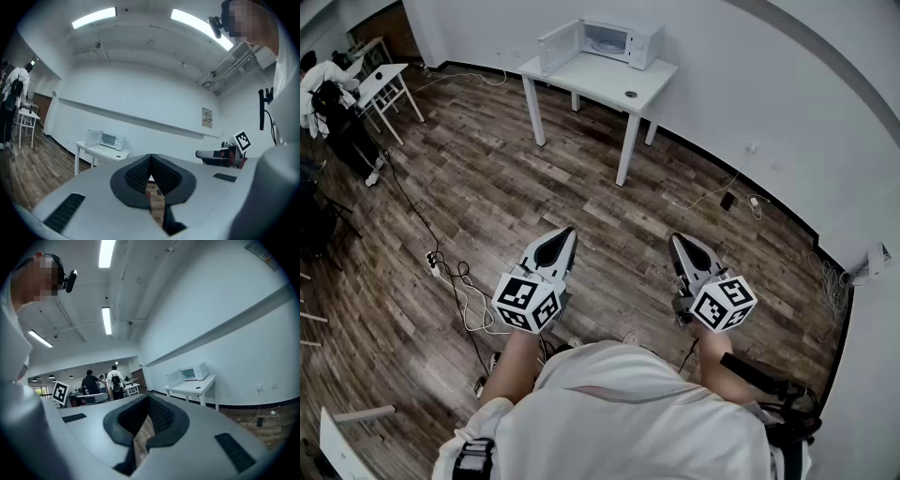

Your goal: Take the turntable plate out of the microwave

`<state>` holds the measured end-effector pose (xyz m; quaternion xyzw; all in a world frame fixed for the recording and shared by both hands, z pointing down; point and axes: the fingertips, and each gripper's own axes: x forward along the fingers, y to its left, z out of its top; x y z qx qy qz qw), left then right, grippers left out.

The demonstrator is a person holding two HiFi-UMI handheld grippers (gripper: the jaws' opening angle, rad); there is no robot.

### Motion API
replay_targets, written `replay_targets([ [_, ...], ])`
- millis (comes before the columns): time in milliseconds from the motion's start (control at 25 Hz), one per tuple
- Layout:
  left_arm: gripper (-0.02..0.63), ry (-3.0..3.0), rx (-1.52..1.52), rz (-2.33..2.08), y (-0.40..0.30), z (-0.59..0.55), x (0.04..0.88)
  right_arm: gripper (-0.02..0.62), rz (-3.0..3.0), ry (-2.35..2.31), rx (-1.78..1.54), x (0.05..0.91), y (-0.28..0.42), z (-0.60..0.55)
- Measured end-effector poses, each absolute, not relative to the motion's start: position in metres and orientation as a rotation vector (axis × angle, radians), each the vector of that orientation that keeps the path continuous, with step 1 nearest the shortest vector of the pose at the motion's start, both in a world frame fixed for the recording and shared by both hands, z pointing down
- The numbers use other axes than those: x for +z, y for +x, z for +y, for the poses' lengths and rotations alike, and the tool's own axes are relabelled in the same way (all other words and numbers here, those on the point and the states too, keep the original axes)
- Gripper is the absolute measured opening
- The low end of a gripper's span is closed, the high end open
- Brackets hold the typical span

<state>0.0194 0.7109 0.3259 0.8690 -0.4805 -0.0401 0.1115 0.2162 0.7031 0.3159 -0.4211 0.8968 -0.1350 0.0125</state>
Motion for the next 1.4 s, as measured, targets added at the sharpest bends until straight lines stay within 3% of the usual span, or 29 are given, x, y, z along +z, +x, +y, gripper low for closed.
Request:
replay_targets([
  [720,0.011,2.452,-0.148,-1.487,-0.104,0.706,0.358,0.003,2.838,-1.335,-0.412,0.329,0.111,0.662],
  [1400,0.011,2.379,-0.116,-1.576,-0.104,0.577,0.362,0.003,2.866,-1.211,-0.524,0.35,0.104,0.517],
])
